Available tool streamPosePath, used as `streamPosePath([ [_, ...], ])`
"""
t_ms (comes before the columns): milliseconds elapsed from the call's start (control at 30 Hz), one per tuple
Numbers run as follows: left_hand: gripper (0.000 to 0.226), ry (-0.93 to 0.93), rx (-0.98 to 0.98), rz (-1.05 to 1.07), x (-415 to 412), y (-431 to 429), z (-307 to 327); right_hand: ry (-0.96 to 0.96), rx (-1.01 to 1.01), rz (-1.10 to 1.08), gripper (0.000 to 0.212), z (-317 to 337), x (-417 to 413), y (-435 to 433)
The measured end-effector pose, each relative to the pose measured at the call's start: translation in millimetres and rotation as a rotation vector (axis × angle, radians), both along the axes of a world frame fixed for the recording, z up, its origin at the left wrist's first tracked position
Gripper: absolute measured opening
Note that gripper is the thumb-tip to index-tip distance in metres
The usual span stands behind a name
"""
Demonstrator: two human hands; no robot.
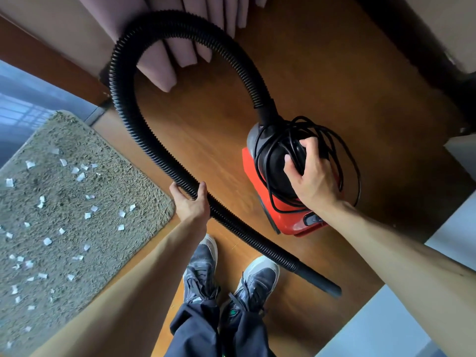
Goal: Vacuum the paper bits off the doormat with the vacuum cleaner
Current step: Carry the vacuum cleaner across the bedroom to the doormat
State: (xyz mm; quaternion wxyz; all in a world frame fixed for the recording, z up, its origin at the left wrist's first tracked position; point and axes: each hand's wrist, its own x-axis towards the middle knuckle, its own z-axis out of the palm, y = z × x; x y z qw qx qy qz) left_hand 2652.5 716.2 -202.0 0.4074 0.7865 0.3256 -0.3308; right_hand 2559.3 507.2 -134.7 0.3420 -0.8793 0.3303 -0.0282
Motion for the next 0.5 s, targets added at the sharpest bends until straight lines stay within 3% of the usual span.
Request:
streamPosePath([
  [267,0.078,0.052,-0.035,0.068,-4.5,7.8,-24.0,-0.03,-0.07,-0.004,0.026,-6.0,2.7,2.7],
  [400,0.056,0.082,-0.017,0.149,-5.7,5.1,-30.0,-0.026,-0.14,0.0,0.027,-6.7,-0.6,0.1],
  [500,0.053,0.133,-0.011,0.166,-1.9,3.4,-31.2,-0.015,-0.16,-0.009,0.029,-6.7,-5.0,-2.4],
])
